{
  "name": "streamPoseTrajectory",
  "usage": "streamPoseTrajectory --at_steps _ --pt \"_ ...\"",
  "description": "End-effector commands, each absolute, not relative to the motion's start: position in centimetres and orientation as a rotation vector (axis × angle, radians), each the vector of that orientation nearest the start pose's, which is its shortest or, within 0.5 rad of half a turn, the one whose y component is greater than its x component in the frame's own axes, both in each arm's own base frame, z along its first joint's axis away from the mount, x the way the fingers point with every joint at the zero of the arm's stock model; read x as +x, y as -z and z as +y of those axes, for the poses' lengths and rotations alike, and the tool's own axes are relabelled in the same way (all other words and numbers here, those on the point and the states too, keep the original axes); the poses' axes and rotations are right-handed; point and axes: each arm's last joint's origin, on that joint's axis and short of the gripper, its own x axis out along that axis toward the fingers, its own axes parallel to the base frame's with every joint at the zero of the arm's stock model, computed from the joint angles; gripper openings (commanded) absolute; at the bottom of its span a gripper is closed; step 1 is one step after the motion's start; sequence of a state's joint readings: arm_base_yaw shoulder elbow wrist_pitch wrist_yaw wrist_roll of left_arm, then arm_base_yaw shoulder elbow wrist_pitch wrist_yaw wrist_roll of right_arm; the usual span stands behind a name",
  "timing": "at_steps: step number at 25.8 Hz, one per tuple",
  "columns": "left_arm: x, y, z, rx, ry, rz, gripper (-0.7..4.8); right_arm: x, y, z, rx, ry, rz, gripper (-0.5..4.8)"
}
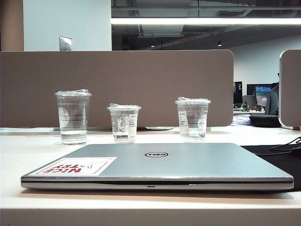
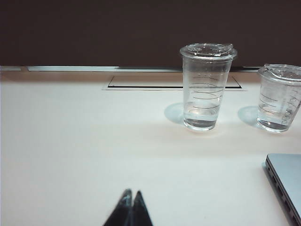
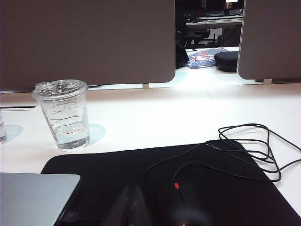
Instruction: Pick up the coffee cup on the left and place it on the left side of the laptop.
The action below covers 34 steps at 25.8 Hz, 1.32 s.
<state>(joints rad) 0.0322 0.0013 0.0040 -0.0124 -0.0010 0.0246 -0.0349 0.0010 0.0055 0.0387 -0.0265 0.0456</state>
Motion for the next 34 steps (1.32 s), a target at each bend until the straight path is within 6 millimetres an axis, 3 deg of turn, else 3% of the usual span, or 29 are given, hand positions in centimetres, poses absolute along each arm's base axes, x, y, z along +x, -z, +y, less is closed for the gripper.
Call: streamPoseTrajectory --at_steps 1,10,24,34 --pt "9.7 -16.6 0.3 0.019 -0.029 -0.002 -0.05 9.7 -16.9 -0.3 0.043 0.014 -0.058 -0.05" --pt "9.7 -16.6 0.3 0.019 -0.029 -0.002 -0.05 9.7 -16.9 0.0 0.044 -0.018 -0.058 -0.05" --pt "9.7 -16.6 0.3 0.018 -0.028 -0.004 -0.05 8.1 -16.9 5.6 0.057 -0.62 -0.032 -0.05" --pt "9.7 -16.8 0.1 -0.129 0.025 -0.031 -0.05 8.1 -15.4 7.1 -0.002 -0.732 0.14 -0.05"
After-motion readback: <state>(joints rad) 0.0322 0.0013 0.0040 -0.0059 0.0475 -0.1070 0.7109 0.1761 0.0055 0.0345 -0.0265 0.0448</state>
